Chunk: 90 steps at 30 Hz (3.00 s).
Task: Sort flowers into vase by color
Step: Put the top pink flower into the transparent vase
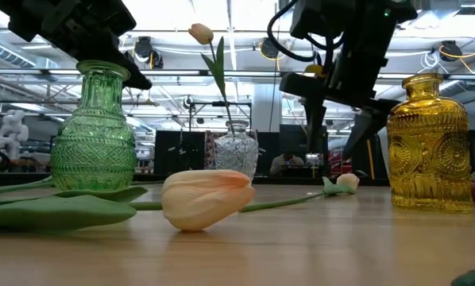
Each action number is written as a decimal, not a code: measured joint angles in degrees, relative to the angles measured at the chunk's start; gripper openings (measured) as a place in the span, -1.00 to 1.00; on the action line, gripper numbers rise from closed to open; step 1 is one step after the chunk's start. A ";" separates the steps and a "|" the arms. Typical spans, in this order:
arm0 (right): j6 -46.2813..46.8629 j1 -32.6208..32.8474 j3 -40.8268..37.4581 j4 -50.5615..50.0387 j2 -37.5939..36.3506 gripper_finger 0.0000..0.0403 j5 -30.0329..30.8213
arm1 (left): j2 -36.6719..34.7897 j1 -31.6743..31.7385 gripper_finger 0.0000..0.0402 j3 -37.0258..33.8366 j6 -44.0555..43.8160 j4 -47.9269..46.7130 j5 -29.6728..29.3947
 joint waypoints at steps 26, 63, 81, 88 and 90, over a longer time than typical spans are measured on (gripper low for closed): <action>-1.44 -5.47 0.00 1.81 9.00 0.27 -5.72 | 0.02 0.13 -0.38 0.00 1.63 0.48 -0.98; -18.65 -12.04 0.00 -3.17 8.96 -0.75 -8.98 | 0.02 0.13 -0.38 0.00 1.68 -0.17 -1.09; -27.14 -12.00 8.24 -3.62 8.79 -0.91 -2.95 | 0.02 0.13 -0.38 0.00 1.66 -0.13 -1.06; -33.26 -12.00 19.56 -8.12 8.79 -0.91 2.42 | 0.02 0.11 -0.38 0.00 1.66 -0.11 -1.06; -34.59 -12.00 22.82 -10.15 8.79 -0.91 4.16 | 0.00 0.11 -0.38 0.00 1.66 -0.11 -1.06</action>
